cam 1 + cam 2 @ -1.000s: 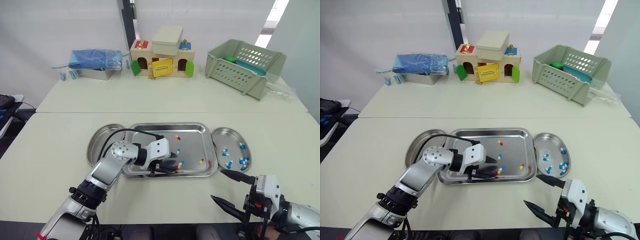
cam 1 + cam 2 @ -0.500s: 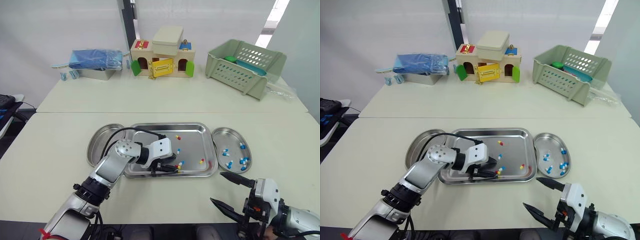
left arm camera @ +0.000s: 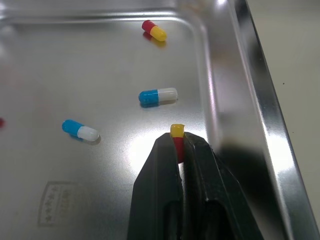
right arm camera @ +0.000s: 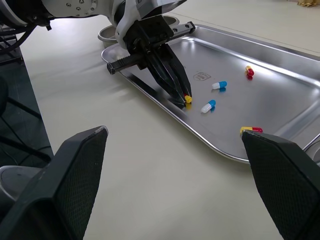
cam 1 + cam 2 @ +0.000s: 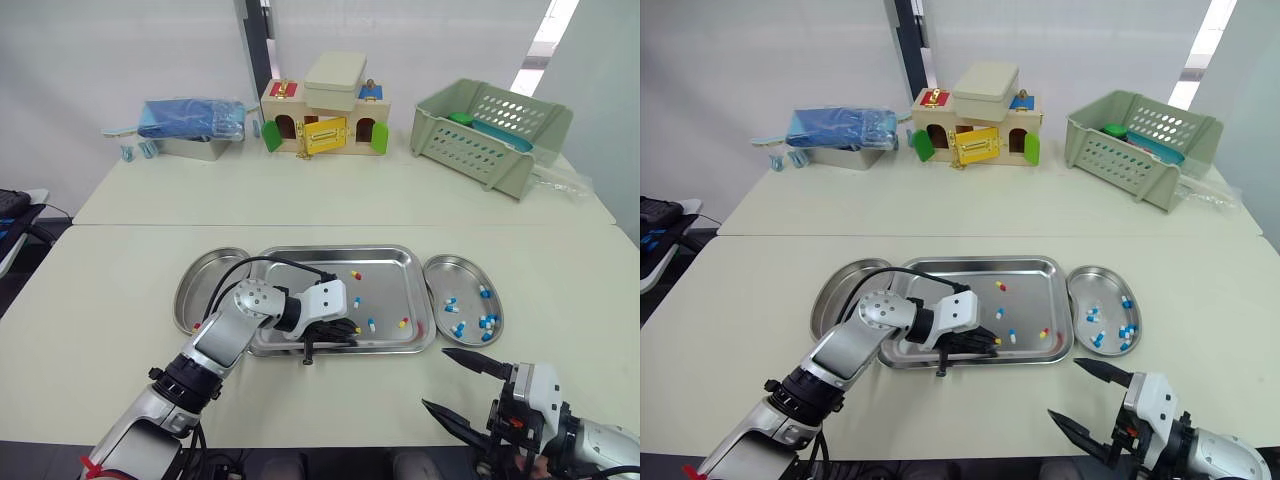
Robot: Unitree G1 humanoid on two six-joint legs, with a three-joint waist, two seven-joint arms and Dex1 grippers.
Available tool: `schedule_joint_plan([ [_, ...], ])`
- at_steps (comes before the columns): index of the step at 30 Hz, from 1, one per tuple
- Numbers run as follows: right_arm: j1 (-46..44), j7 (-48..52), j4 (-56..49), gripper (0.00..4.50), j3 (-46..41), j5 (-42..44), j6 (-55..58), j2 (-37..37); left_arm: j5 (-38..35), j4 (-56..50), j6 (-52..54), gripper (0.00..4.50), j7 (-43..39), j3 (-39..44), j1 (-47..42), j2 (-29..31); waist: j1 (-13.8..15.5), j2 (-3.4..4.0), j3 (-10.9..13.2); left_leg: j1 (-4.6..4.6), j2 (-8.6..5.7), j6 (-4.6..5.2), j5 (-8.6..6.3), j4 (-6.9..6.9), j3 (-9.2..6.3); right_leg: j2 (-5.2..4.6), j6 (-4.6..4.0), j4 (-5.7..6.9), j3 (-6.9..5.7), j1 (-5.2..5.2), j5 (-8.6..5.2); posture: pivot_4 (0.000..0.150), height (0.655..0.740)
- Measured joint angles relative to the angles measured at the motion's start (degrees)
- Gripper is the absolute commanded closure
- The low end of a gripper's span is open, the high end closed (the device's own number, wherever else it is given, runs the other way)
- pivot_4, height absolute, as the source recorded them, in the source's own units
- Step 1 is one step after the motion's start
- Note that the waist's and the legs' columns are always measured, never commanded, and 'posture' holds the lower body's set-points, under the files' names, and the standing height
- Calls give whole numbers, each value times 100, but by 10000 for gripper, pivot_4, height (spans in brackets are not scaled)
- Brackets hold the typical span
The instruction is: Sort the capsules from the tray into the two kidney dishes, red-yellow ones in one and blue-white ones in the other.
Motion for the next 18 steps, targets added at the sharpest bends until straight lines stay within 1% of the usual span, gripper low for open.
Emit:
schedule_joint_plan([
  [8, 5, -2, 2, 0, 9, -2, -1, 3, -13, -42, 25, 44573, -3, 0, 1, 21, 0, 0, 0, -1, 0, 0, 0, 0, 0, 0, 0, 0, 0, 0, 0, 1500, 7400],
  [11, 34, 35, 2, 0, 9, -1, -17, 0, -122, -234, 246, 44573, -2, 73, 28, 117, -3, 0, 0, -2, 0, 0, 0, 0, 0, 0, 0, 0, 0, -2, 0, 1500, 7400],
  [13, 71, 106, 6, 0, 9, 2, -52, -31, -292, -485, 455, 44573, 10, 275, 83, 236, -8, 0, 0, -2, 0, 0, 0, -1, -1, 0, 0, 0, 0, -2, 0, 1500, 7400],
  [18, 53, 471, 58, 0, 9, 7, -177, -269, -669, -1267, 1120, 44573, 201, 1085, 453, 780, -16, 0, 0, 0, 2, 0, 0, -2, -2, 0, 0, 0, 0, -2, 0, 1500, 7400],
])
